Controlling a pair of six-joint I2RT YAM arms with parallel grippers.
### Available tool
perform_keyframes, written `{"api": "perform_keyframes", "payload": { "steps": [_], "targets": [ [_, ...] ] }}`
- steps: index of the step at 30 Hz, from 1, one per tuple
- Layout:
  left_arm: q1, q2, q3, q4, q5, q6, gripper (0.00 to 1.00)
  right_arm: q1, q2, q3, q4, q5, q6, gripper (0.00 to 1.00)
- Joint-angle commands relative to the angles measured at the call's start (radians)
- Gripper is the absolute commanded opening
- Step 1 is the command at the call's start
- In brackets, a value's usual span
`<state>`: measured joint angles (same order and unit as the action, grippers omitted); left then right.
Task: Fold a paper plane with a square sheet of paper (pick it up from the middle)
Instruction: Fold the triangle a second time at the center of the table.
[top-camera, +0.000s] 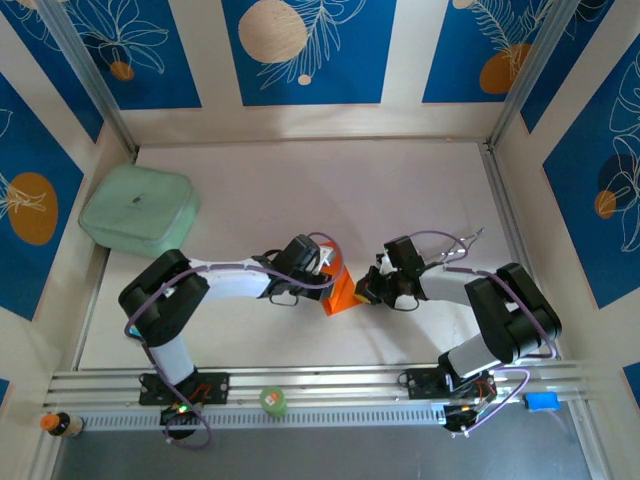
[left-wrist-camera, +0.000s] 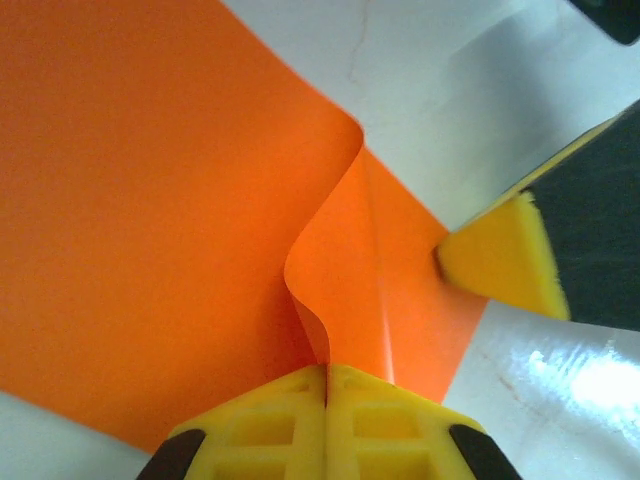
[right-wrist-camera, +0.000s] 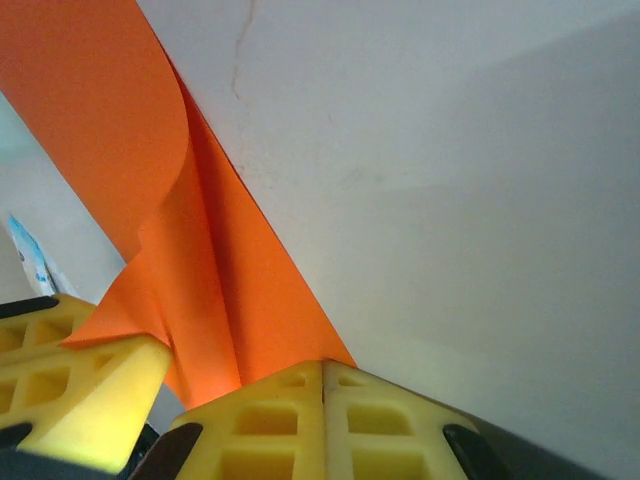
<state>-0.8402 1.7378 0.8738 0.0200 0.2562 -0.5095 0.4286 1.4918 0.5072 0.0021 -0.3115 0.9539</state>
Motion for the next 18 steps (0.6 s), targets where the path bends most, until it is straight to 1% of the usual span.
{"api": "perform_keyframes", "payload": {
  "steps": [1,11,18],
  "targets": [
    [0.011,0.018,0.028,-0.066,-0.051,0.043,0.00,0.009,0.027,0.010,-0.065,0.024,0.001,0.00],
    [0.013,0.043,0.043,-0.088,-0.101,0.073,0.00,0.012,0.027,0.011,-0.067,0.022,0.002,0.00],
    [0.012,0.061,0.042,-0.075,-0.067,0.080,0.00,0.016,0.019,0.011,-0.052,0.011,0.003,0.00]
  ]
}}
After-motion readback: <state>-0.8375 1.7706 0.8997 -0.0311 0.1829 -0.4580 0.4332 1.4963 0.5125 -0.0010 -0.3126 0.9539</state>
